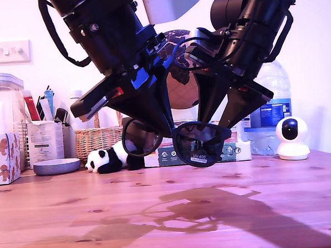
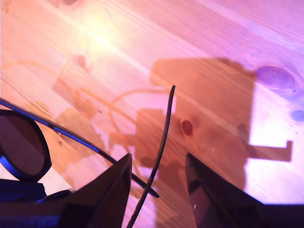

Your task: Pick up the sunglasses and open them, then place them back on the table

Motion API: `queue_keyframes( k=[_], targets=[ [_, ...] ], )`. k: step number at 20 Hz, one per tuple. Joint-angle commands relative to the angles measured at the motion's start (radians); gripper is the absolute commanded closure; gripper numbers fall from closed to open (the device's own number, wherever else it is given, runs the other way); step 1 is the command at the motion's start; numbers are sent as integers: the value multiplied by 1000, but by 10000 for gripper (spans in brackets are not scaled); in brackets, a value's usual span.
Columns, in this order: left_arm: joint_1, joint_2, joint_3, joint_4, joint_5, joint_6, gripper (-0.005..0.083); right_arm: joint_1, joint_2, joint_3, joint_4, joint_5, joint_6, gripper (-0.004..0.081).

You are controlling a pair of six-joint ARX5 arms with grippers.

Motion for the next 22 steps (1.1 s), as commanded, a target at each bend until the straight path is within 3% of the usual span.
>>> queue_keyframes(
  k=[1,14,22],
  targets=[
    [-4,-8,-18,8,-6,0,793,5,19,0,17,2,19,446],
    [-26,-8,-18,32,-11,21,793,10,83,0,101,11,36,447],
    [-34,-8,-18,31,-26,26,793,9,84,0,63,79,45,447]
  ],
)
